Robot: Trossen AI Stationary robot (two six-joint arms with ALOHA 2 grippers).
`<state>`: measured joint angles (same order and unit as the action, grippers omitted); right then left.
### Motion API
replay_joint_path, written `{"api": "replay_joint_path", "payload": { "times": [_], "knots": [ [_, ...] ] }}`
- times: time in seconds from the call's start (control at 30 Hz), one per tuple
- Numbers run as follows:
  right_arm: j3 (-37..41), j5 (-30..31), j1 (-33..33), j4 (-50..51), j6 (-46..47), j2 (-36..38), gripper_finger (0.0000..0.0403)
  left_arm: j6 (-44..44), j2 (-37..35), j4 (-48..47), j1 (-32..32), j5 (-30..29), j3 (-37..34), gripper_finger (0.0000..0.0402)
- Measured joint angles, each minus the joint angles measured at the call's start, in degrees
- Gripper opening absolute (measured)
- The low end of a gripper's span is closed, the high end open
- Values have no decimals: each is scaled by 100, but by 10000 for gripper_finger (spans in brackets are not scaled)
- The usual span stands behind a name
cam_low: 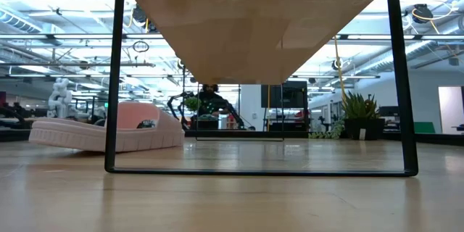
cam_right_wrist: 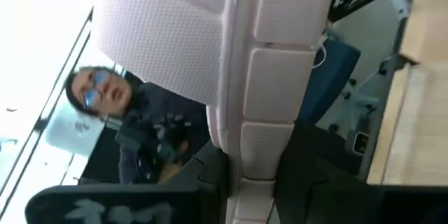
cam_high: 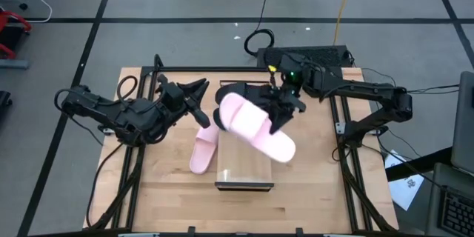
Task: Pick and place slides into the shelf
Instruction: Put the left pink slide on the shelf
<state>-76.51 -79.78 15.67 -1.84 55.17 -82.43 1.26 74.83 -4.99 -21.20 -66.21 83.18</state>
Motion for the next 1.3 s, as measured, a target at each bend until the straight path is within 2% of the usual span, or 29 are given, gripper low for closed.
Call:
{"api": "replay_joint_path", "payload": {
  "times": [0.17, 0.23, 0.67, 1.07, 1.17, 1.3],
  "knots": [
    [0, -33, -466, -7, -141, -17, 64, 381, 0, 2, -75, -353, 0, 51],
    [0, -329, -566, -11, -200, -106, 64, 488, -7, 5, -75, -379, 0, 51],
    [0, -447, -752, -76, -348, -886, 63, 611, -260, 5, -75, -340, 0, 51],
    [0, -484, -1452, 9, -338, -1390, 62, 685, -280, -6, -74, -281, 0, 51],
    [0, -512, -1481, -6, -338, -1380, 62, 580, -333, -320, -79, 180, 0, 51],
    [0, -512, -1497, -5, -338, -1384, 62, 188, -573, -1174, -112, 1392, 0, 51]
  ]
}}
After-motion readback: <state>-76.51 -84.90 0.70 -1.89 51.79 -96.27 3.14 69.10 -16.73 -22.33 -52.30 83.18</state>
